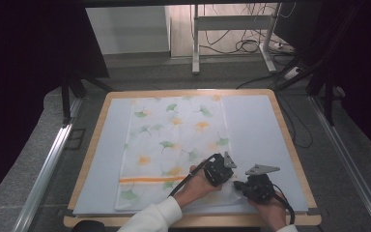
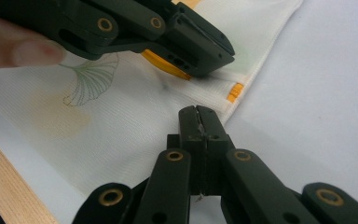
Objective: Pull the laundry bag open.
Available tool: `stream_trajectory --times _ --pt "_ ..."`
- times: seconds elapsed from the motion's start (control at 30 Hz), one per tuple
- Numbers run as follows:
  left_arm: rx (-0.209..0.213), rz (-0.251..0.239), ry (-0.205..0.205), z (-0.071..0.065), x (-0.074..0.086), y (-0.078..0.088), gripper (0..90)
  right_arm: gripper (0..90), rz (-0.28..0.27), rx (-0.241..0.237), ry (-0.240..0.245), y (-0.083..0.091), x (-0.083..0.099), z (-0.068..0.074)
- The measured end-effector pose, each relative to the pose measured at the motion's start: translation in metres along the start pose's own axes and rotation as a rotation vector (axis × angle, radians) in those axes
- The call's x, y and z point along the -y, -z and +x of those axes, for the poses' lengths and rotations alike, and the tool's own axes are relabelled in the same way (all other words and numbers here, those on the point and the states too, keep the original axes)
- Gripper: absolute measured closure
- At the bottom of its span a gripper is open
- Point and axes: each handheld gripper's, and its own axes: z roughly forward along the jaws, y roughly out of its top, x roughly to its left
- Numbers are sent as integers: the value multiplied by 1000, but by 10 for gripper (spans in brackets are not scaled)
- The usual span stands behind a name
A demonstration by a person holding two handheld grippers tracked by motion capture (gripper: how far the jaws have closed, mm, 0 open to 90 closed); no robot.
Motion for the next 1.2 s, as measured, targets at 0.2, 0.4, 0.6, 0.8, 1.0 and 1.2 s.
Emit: stream_trajectory --times 0.2,0.4,0.6,0.8,1.0,1.2 --pt "-5 2 -8 0 1 1 900 891 -1 -1 -9 0 0 -1" --pt "-3 -2 -5 0 2 1 900 891 0 -11 -18 0 0 -2" --pt "1 -10 -6 0 3 1 900 890 1 -16 -30 0 -1 -2" --pt "1 -14 -6 0 1 -1 900 889 -19 1 -67 2 -4 -8" --pt "-7 -21 -10 -2 0 -2 900 889 -29 -3 -122 -4 -8 -16" --pt "-22 -18 -22 -4 0 -2 900 891 -18 4 -145 -6 -10 -16"
